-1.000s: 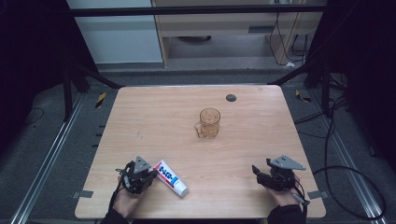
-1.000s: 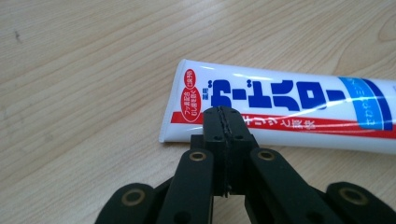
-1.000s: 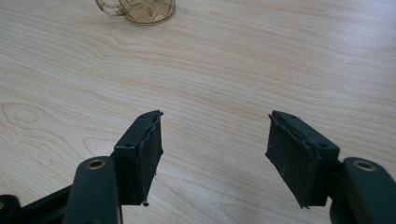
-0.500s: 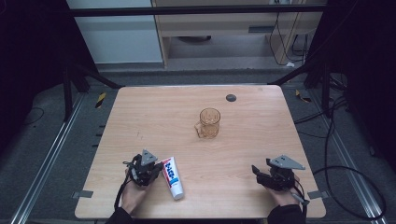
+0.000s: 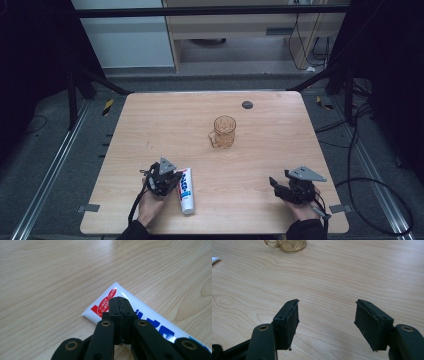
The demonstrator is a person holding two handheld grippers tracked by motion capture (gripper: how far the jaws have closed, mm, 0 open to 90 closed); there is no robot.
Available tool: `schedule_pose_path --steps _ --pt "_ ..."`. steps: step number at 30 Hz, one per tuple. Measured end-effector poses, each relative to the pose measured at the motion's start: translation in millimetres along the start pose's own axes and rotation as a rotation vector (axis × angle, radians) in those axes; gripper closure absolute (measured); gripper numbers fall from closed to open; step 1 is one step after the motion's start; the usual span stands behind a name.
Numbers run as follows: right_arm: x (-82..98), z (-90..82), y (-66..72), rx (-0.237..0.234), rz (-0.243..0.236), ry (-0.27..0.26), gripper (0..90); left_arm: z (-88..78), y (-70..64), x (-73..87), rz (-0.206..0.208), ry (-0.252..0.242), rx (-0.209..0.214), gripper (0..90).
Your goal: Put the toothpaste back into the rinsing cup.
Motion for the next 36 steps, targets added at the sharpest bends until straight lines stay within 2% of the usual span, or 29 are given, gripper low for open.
schedule_pose_path --steps 6,8,11,16,31,36 --pt "0.3 -2.1 -0.7 -0.002 0.015 -0.006 35.3 -9.0 8.2 2.2 -0.019 -0.005 -0.027 88.8" --pt "0.5 -2.3 -1.2 0.001 0.008 -0.006 35.3 -9.9 10.0 4.3 -0.024 0.012 -0.034 88.8" --pt "0.3 -2.4 -0.4 -0.002 0.014 -0.006 35.3 -8.0 9.1 7.0 -0.018 0.036 -0.042 88.9" --pt "0.2 -2.0 -0.3 -0.003 0.012 -0.004 35.3 -2.9 4.9 5.7 -0.005 0.043 -0.051 88.9" --pt "-0.1 0.9 -1.1 -0.002 0.001 0.005 35.3 3.5 -2.8 -0.5 -0.005 0.032 -0.016 88.8" --pt "-0.1 0.5 -1.3 -0.001 0.000 0.004 35.3 3.0 -10.6 -2.1 0.021 0.029 -0.004 88.8"
Point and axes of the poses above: each handheld gripper's, and its own axes: z roughly forward along the jaws, x roughly out of its underside, y roughly to its left, the point moved 1 cm from there along z, roughly forward along the jaws, and after that the axes turned 15 degrees about -x, right-handed, at the moved point
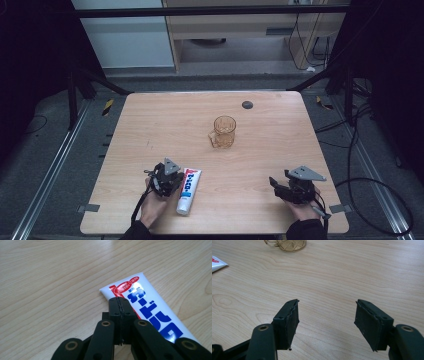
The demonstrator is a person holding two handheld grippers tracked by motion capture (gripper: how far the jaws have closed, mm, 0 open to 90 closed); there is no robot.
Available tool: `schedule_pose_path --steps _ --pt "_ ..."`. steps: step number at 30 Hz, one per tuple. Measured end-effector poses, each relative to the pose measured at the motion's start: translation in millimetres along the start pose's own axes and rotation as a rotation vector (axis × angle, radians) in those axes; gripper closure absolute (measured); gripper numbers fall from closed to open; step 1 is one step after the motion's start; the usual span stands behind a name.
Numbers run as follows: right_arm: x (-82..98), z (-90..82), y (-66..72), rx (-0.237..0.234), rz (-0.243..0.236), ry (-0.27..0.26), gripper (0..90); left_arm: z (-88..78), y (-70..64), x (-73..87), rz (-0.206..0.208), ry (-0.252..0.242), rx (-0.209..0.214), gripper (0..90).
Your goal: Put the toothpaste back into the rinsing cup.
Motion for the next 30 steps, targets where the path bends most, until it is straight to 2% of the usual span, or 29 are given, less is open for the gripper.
schedule_pose_path --steps 1,13,17,18,23,30 --pt "-0.2 -0.4 0.6 -0.004 0.012 -0.001 35.3 -0.6 -0.7 -0.3 0.006 0.000 0.004 88.8" --pt "0.0 0.3 0.0 -0.003 0.002 0.003 35.3 -3.3 -4.6 -1.9 0.023 -0.016 0.031 88.8" --pt "0.0 -0.1 -0.3 -0.002 0.002 0.001 35.3 -6.9 -2.3 -3.4 0.014 -0.030 0.031 87.8" --pt "0.0 -0.4 -0.1 -0.002 0.006 0.000 35.3 -8.9 -0.5 -4.1 0.021 -0.030 0.026 86.3" --pt "0.3 -1.5 -1.5 0.000 0.006 -0.001 35.3 -20.4 11.1 -8.0 -0.008 -0.042 0.011 77.8" --pt "0.3 -1.2 -1.5 0.000 0.004 0.002 35.3 -34.8 19.9 -14.8 -0.031 -0.039 0.027 62.2"
Point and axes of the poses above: each handheld gripper's, and its own axes: z roughly forward along the jaws, x roughly out of its underside, y roughly to its left, the point moved 1 cm from there along z, roughly forward along the jaws, and after that the axes turned 15 degrees about -x, right-handed, at the moved point
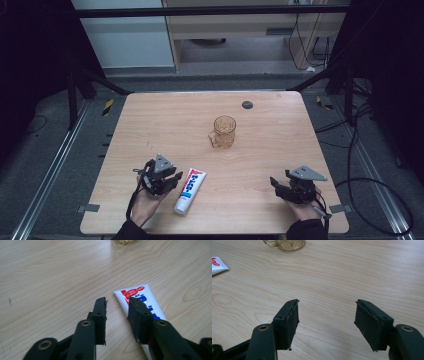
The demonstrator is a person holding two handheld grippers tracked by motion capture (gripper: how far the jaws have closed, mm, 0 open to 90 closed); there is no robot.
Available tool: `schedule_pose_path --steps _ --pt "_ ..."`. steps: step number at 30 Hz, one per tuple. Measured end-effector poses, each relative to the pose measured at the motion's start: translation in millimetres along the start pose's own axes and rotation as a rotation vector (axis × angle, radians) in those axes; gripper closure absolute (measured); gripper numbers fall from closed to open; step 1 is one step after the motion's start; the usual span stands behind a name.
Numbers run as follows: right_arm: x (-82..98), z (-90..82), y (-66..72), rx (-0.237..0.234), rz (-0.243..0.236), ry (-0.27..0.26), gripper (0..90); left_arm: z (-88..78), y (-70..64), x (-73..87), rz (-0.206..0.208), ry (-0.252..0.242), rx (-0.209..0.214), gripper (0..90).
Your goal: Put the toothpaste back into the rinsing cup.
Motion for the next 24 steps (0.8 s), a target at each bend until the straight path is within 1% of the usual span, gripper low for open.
schedule_pose_path --steps 1,2,6,7,10,12,16,21,24 --pt "0.0 -0.1 -0.1 0.000 0.000 0.000 35.3 0.0 0.0 0.0 0.000 0.000 0.000 58.7" --pt "0.1 -0.1 -0.2 0.000 0.001 0.000 35.2 -2.2 0.1 -2.1 -0.004 0.008 0.010 55.0" --pt "0.2 -0.2 -0.3 0.000 0.002 0.000 35.2 -4.5 -3.1 -5.5 -0.005 0.018 0.027 40.2" --pt "0.2 -0.1 -0.2 -0.001 0.003 0.000 35.2 -5.0 -4.0 -6.6 -0.001 0.022 0.035 37.8" --pt "0.3 0.2 -0.2 -0.001 0.002 0.001 35.1 -4.8 -6.4 -8.9 -0.013 0.047 0.047 31.8" --pt "0.3 0.5 -0.1 -0.002 0.004 0.002 35.1 -4.7 -7.4 -10.7 -0.014 0.061 0.056 29.4" --pt "0.6 1.7 -0.9 0.001 0.004 0.005 35.1 -6.5 -9.5 -15.4 -0.007 0.071 0.049 25.0" --pt "0.6 1.5 -0.7 0.001 0.008 0.004 35.0 -7.0 -11.6 -24.6 -0.022 0.079 0.046 21.7" --pt "0.5 0.9 -0.5 0.000 0.007 0.003 35.0 -5.6 -15.1 -29.8 -0.010 0.094 0.046 19.9"
Point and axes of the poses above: each handheld gripper's, and its own axes: z roughly forward along the jaws, x roughly out of its underside, y roughly to its left, the point moved 1 cm from there along z, roughly forward along the jaws, and after that the axes turned 15 degrees about -x, right-handed, at the moved point
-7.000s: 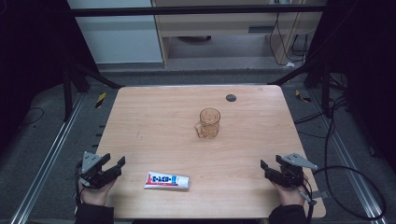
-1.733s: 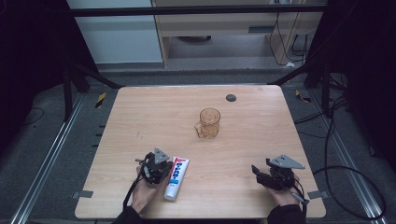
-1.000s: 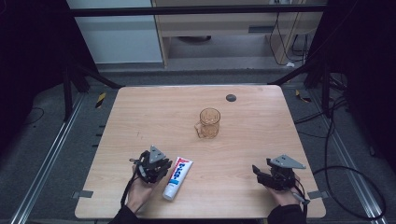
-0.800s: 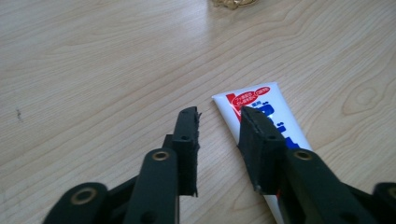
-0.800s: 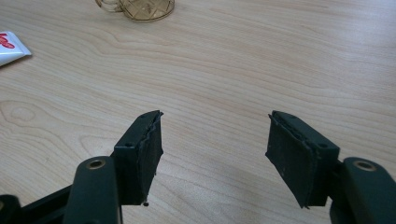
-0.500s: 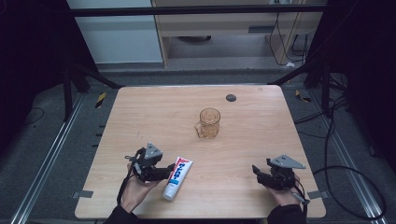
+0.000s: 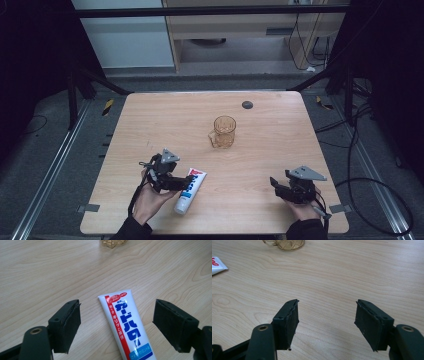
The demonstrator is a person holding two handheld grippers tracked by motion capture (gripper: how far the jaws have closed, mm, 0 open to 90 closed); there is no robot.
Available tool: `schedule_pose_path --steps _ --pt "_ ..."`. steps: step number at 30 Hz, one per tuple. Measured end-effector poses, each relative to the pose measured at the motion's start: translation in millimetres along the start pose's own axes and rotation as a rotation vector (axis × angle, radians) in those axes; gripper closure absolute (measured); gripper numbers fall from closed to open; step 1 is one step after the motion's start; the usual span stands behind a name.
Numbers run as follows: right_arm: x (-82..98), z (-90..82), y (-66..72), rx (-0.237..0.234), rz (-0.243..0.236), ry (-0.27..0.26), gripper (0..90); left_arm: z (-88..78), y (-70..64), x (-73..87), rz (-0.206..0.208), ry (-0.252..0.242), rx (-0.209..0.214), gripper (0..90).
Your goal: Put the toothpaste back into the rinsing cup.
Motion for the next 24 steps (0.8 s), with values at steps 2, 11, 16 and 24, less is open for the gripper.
schedule_pose_path --steps 2,11,16,24 --pt "0.0 -0.3 -0.1 0.000 0.001 -0.001 34.9 1.0 -2.1 -3.5 0.010 0.009 -0.005 19.4" --pt "-0.6 -0.9 0.4 -0.006 0.008 -0.001 34.8 9.3 -7.5 -5.6 0.035 0.057 -0.012 20.9" --pt "-0.6 -0.5 0.3 -0.005 0.007 -0.001 34.8 18.2 -12.5 -3.1 0.051 0.090 -0.017 21.1" --pt "-0.3 0.1 -0.6 -0.005 0.003 0.000 34.9 29.3 -19.2 1.5 0.061 0.118 -0.013 22.3"
Point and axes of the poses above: each handheld gripper's, and its own axes: z roughly forward along the jaws, x roughly out of its underside, y roughly to its left, the point moved 1 cm from there along z, roughly forward along the jaws, and after that the axes turned 15 degrees about -x, right-handed, at the moved point
